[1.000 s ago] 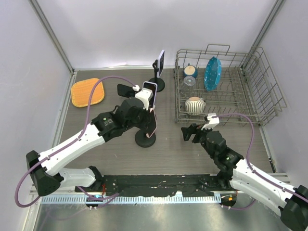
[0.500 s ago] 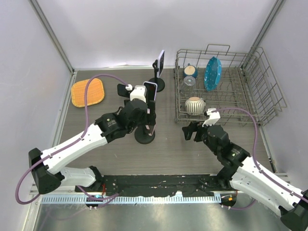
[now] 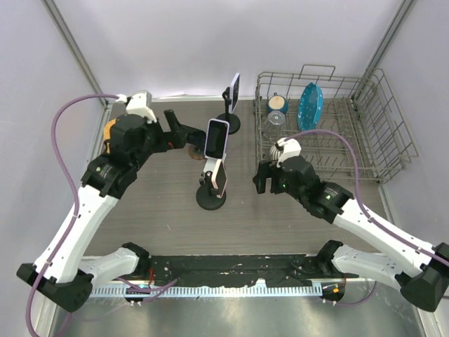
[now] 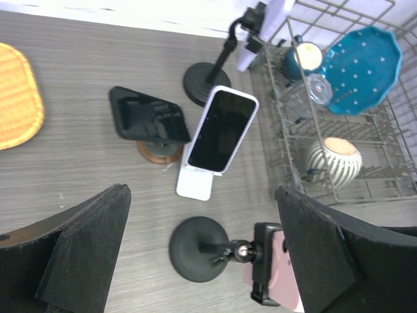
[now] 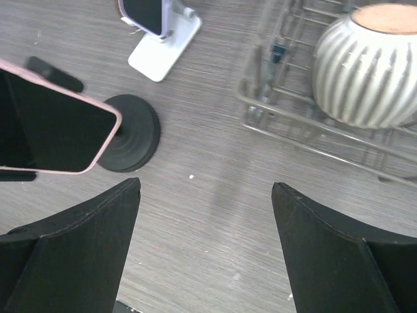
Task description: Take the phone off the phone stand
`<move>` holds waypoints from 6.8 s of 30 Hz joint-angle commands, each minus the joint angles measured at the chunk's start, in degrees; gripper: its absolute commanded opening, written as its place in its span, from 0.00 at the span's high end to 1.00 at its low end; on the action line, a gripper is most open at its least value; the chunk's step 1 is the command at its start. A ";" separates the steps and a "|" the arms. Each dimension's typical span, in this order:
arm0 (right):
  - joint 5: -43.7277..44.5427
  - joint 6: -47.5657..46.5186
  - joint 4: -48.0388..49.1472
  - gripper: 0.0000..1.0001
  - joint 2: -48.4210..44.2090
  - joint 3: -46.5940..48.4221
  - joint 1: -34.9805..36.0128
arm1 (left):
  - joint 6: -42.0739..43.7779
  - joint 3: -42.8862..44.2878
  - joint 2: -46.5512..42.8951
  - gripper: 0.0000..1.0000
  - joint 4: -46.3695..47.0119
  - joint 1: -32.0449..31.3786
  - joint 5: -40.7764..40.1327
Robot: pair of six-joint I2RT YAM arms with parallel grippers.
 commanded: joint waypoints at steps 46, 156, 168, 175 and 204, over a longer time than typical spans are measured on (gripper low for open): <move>54.99 17.53 -11.65 0.32 46.12 41.82 33.90 | 8.44 -26.37 -20.03 0.00 5.96 4.14 -5.92; 41.90 -12.53 47.51 0.85 25.56 0.25 29.06 | 18.20 -36.21 1.86 1.00 36.98 -13.09 29.33; 39.86 -8.32 34.77 0.99 24.94 3.15 30.20 | 14.50 -36.92 2.56 1.00 37.25 -13.09 20.28; 42.43 -1.38 26.68 0.99 27.32 3.33 33.90 | 12.13 -37.27 1.42 1.00 36.37 -13.00 14.48; 52.97 20.07 -0.30 0.99 24.41 12.11 25.64 | 8.96 -36.12 0.54 1.00 33.21 -12.03 13.33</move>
